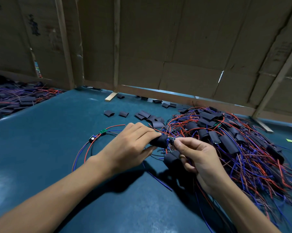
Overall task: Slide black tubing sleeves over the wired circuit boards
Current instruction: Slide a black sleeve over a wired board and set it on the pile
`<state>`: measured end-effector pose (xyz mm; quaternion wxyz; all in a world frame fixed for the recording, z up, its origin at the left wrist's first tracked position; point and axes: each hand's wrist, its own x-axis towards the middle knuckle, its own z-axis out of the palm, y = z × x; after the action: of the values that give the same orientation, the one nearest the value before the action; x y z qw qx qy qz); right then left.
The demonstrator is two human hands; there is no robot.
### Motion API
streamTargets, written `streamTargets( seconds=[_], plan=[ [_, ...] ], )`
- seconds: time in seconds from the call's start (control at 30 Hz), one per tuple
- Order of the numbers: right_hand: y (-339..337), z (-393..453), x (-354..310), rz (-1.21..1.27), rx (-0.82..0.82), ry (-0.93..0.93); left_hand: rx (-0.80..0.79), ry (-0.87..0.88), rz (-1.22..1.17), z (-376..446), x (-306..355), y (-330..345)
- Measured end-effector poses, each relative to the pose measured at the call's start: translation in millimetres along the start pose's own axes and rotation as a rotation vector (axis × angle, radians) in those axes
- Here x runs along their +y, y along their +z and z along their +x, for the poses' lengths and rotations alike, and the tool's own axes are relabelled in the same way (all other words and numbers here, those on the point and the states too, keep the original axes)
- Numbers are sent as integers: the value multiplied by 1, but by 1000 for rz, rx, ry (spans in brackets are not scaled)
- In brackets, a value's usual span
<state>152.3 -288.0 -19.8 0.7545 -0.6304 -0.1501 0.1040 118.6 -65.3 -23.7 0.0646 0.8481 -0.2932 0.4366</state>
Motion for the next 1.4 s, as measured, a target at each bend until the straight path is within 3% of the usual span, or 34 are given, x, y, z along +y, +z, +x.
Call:
streamTargets(
  seconds=[0.2,0.53,0.7,0.77,0.83,0.9,0.93,1.0,1.1,1.3,1.4],
  plan=[
    [0,0,-4,6,-2,36,3,-80,-219,-3,2,3],
    [10,-9,-14,-4,49,74,-53,-42,-196,-1,10,6],
    [-15,-9,-56,-21,187,-228,-142,-189,-60,-1,-13,-9],
    [-40,-6,-82,-88,307,-392,-255,-395,44,-5,-36,-13],
    [-66,-1,-102,-148,453,-464,-527,-607,111,-13,-51,-19],
    [-87,11,-111,-385,662,-448,-715,-584,192,-16,-51,-20],
    [-98,20,-110,-544,738,-395,-718,-525,162,-13,-43,-19],
    [-114,32,-104,-683,725,-228,-628,-433,-61,4,-20,-13],
    [-118,39,-94,-890,691,-63,-747,-373,-179,22,-2,-7],
    [-81,39,-84,-1124,688,-95,-729,-636,-125,10,-18,-18],
    [-55,37,-85,-1253,762,-176,-854,-775,-404,17,-29,-39]
  ],
)
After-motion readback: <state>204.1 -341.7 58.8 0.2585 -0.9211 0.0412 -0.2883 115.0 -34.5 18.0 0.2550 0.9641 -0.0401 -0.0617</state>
